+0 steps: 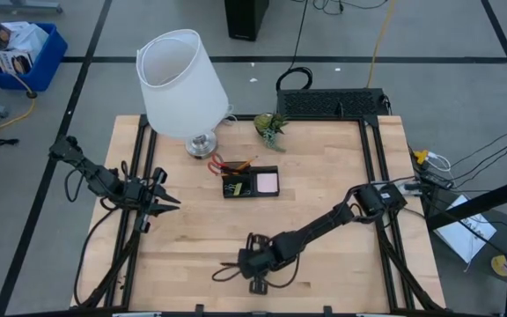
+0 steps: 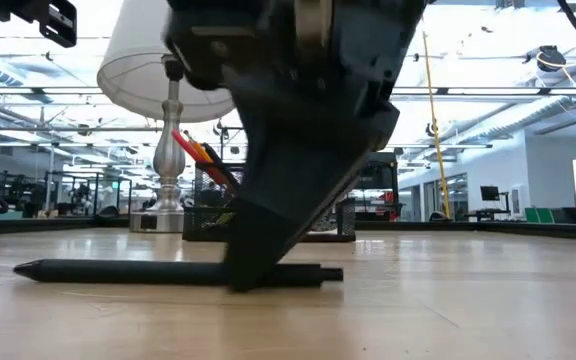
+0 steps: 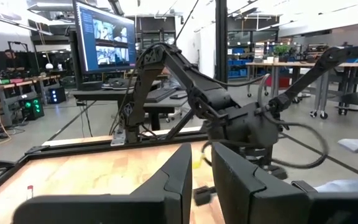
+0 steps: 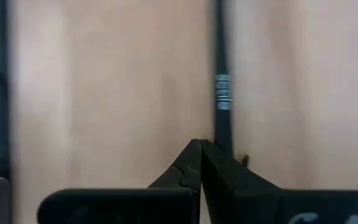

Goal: Pick and place office supplies into organizer
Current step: Put the black pen into the black desk organizer

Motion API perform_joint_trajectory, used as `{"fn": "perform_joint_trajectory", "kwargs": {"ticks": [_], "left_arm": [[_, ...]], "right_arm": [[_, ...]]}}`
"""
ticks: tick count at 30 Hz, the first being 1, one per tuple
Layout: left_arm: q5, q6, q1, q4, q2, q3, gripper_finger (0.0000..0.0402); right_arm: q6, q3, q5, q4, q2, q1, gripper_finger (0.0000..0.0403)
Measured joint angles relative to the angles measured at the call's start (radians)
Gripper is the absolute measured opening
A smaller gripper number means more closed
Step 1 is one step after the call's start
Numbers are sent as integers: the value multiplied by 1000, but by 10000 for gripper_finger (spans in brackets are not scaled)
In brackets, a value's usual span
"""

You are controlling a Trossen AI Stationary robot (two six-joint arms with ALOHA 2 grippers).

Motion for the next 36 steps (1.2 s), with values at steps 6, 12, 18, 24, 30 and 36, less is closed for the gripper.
{"fn": "perform_joint_trajectory", "kwargs": {"ticks": [6,12,18,24,30,36], "left_arm": [[0,0,0,0,-1,0,67],[0,0,0,0,-1,0,67],[0,0,0,0,-1,0,67],[0,0,0,0,-1,0,67],[0,0,0,0,0,0,67],[0,0,0,1,-1,0,67]], "right_arm": [[-95,-4,75,-85,-42,-25,0],[-289,-8,94,-66,-104,-7,0],[-352,-90,100,129,-188,35,7],[-327,-276,171,354,-267,54,68],[-375,-542,180,749,-332,59,167],[-512,-802,192,1153,-352,67,226]]}}
